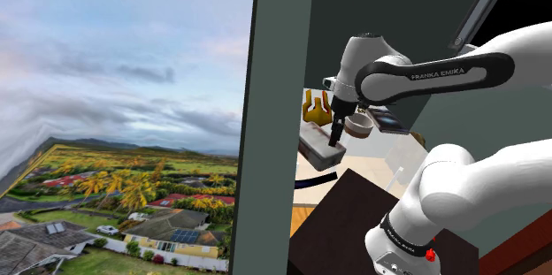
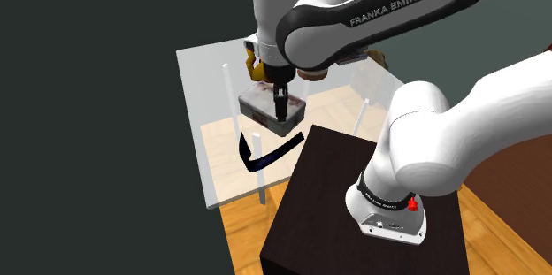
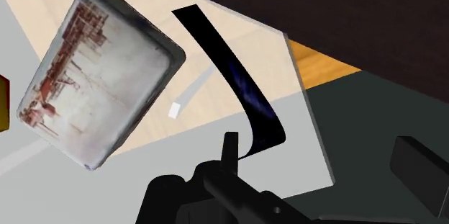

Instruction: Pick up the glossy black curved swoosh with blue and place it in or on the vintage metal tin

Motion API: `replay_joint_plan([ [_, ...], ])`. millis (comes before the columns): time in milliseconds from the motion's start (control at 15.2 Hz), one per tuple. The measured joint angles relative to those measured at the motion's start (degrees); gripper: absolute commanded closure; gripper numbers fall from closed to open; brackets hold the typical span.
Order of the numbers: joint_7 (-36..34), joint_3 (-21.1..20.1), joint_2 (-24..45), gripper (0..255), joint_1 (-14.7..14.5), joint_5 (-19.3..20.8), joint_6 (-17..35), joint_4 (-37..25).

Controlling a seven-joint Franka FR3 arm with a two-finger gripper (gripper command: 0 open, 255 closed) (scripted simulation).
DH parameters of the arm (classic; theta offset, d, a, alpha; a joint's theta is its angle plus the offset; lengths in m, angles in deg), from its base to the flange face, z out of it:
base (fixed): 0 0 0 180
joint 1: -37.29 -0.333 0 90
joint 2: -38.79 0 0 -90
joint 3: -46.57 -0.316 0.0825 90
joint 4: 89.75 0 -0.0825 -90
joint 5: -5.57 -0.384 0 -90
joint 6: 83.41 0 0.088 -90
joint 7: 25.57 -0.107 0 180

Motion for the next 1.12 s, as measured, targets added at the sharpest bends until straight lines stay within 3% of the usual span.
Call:
replay_joint_plan([
  [396, 11.45, 6.70, 12.01, 0, -0.91, 4.02, 15.53, 3.97],
  [726, 22.03, 11.94, 25.29, 0, -3.33, 4.28, 28.38, 3.88],
  [924, 31.00, 14.93, 35.62, 0, -5.68, 0.51, 37.12, 2.75],
  [1122, 42.68, 13.72, 45.72, 0, -6.92, -9.11, 44.32, 0.82],
])
